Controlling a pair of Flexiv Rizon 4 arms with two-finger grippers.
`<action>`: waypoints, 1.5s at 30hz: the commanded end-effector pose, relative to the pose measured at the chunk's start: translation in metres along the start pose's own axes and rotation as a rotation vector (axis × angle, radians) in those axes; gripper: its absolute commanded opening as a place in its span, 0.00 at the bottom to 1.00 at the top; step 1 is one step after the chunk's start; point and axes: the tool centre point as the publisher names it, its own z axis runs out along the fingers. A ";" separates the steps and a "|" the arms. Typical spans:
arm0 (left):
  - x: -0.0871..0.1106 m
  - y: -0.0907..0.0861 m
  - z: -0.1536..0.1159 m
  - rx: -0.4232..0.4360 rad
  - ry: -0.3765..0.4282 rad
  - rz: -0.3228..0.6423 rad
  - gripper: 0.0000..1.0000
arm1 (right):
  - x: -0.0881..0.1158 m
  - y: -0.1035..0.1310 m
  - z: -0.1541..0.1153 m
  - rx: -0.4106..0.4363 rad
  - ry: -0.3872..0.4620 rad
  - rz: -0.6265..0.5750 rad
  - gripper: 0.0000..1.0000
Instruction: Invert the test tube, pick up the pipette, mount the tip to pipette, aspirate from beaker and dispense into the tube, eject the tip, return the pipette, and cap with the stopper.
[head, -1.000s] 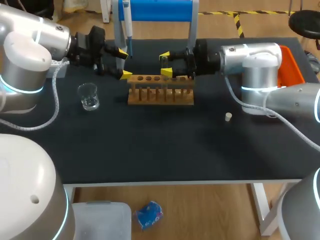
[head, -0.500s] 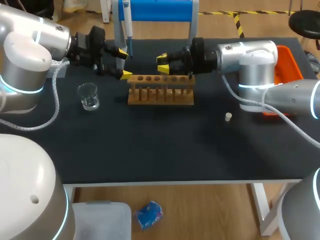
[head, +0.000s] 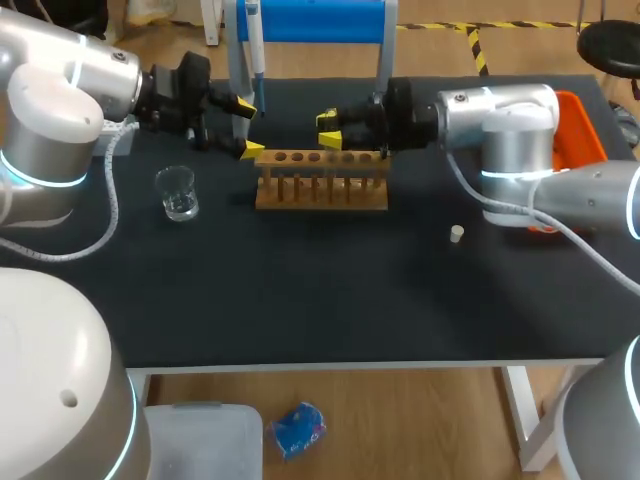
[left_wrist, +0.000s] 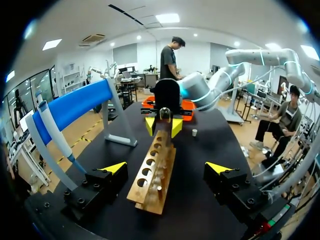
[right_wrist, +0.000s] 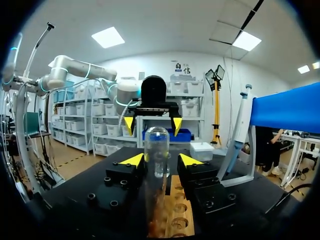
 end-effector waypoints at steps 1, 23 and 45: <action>-0.001 0.000 -0.001 -0.002 0.003 -0.001 1.00 | 0.002 0.000 -0.001 -0.001 -0.002 -0.001 0.34; -0.001 0.000 -0.001 -0.002 0.003 -0.001 1.00 | 0.008 0.008 0.000 0.003 0.005 -0.002 0.00; -0.001 0.000 -0.001 -0.002 0.003 -0.001 1.00 | 0.012 0.039 -0.002 0.002 0.012 -0.013 0.00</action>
